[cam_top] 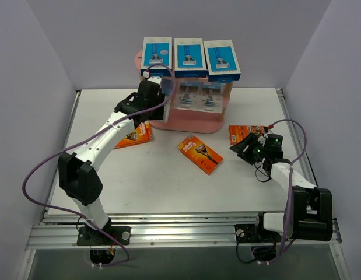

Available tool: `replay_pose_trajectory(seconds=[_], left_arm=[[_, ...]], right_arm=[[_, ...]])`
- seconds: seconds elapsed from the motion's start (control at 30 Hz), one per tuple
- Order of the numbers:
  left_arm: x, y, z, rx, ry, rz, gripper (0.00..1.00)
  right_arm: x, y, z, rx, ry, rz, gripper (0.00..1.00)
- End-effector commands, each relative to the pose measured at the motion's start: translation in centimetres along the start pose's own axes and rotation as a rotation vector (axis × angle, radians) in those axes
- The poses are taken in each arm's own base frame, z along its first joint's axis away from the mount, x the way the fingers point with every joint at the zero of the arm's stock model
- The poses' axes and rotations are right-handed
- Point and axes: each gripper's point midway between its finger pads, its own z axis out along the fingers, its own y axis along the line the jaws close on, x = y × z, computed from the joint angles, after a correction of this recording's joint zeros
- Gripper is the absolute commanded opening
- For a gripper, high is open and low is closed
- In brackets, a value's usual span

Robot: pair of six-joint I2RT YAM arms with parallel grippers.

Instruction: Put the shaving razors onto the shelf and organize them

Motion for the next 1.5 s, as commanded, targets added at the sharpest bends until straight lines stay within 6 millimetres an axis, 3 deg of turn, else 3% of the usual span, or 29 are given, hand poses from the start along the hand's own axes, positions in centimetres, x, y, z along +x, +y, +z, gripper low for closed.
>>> replay_pose_trajectory(seconds=[0.0,0.13,0.2,0.47,0.5,0.53,1.17,1.3,1.33,1.47], left_arm=[[-3.4,-0.3,-0.3,0.006,-0.103,-0.047,0.39],[-3.2,-0.3,-0.2,0.004,-0.094,-0.046,0.41],[-3.3,-0.3,-0.3,0.004,-0.097,-0.047,0.53],[-3.1,-0.3,-0.2,0.005,-0.093,-0.050,0.55],[-3.1,-0.3,-0.2,0.003,-0.093,-0.052,0.58],[-3.1,-0.3,-0.2,0.003,-0.093,-0.050,0.70],[-3.7,0.0,-1.3,0.004,-0.122,-0.078,0.76],[-3.3,-0.1,-2.0,0.021,-0.122,-0.088,0.77],[-2.4,-0.1,-1.8,0.023,-0.104,-0.083,0.77],[-1.4,0.2,-4.0,0.057,-0.119,-0.104,0.78]], right_arm=[[-1.4,1.0,0.0,-0.039,-0.027,-0.037,0.52],[-1.5,1.0,0.0,-0.038,-0.030,-0.036,0.52],[-1.5,1.0,0.0,-0.039,-0.028,-0.036,0.52],[-1.4,0.8,0.0,-0.037,-0.027,-0.034,0.52],[-1.5,0.9,0.0,-0.038,-0.029,-0.036,0.52],[-1.5,0.9,0.0,-0.038,-0.029,-0.036,0.52],[-1.5,0.9,0.0,-0.042,-0.028,-0.034,0.52],[-1.4,0.9,-0.2,-0.042,-0.028,-0.036,0.52],[-1.4,1.0,-0.2,-0.043,-0.030,-0.036,0.52],[-1.5,1.2,-0.6,-0.040,-0.036,-0.040,0.52]])
